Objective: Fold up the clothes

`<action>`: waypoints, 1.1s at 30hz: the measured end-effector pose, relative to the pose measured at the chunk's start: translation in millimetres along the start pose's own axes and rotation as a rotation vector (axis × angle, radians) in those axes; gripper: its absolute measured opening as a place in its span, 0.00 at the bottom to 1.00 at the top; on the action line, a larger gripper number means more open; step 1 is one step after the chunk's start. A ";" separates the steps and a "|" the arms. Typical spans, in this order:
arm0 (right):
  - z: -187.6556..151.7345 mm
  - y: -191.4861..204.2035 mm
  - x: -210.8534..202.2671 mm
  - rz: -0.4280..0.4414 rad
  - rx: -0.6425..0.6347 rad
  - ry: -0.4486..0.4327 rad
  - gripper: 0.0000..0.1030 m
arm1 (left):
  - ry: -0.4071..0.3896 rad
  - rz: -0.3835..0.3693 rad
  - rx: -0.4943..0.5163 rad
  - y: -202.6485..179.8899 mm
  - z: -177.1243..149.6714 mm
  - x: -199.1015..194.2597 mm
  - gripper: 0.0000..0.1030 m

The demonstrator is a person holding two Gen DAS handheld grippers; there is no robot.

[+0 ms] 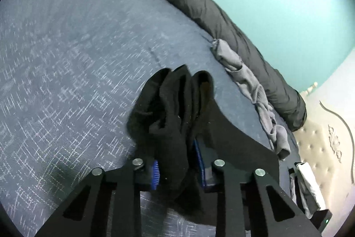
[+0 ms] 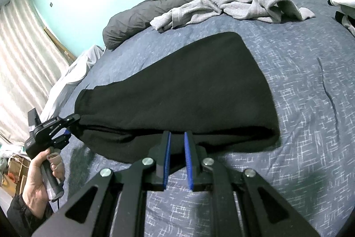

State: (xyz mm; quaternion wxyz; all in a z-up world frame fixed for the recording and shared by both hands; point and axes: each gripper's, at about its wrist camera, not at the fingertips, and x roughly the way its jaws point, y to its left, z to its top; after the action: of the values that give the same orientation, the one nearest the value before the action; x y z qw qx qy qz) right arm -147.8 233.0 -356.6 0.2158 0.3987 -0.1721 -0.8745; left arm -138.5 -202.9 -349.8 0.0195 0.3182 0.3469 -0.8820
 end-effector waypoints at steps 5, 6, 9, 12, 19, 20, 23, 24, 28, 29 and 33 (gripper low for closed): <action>5.6 -9.7 -13.0 -0.008 0.017 -0.034 0.11 | -0.037 -0.023 0.053 -19.2 3.3 -8.9 0.22; 6.4 -12.1 -15.6 -0.009 0.022 -0.041 0.11 | -0.043 -0.029 0.064 -23.6 4.4 -9.8 0.22; 9.0 -21.5 -23.1 -0.019 0.036 -0.057 0.11 | -0.057 -0.039 0.096 -33.5 6.1 -13.5 0.21; 11.5 -31.2 -30.5 -0.029 0.050 -0.072 0.11 | -0.075 -0.052 0.131 -50.1 7.8 -17.0 0.21; 14.5 -57.4 -49.3 -0.040 0.096 -0.096 0.11 | -0.103 -0.105 0.261 -126.1 5.8 -18.0 0.21; 15.0 -61.8 -52.0 -0.040 0.104 -0.098 0.11 | -0.100 -0.115 0.292 -142.8 2.6 -15.7 0.21; 16.3 -74.0 -59.9 -0.040 0.123 -0.104 0.11 | -0.080 -0.152 0.389 -194.9 -10.4 -5.7 0.20; 16.6 -78.0 -63.0 -0.042 0.129 -0.107 0.11 | -0.066 -0.166 0.418 -210.2 -17.2 -1.2 0.20; 16.8 -93.7 -73.6 -0.045 0.160 -0.121 0.11 | 0.020 -0.196 0.567 -269.1 -61.2 28.2 0.20; 17.0 -97.1 -75.4 -0.045 0.167 -0.125 0.11 | 0.057 -0.195 0.607 -280.0 -77.6 40.4 0.20; 18.8 -110.3 -81.6 -0.045 0.194 -0.139 0.11 | 0.206 -0.180 0.718 -300.9 -138.0 81.5 0.15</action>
State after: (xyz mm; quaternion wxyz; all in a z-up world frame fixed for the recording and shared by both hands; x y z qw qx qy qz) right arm -140.8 370.9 -346.2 0.1441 0.3597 -0.2618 -0.8839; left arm -204.7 126.8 -293.1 -0.2059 0.3601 0.0425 -0.9089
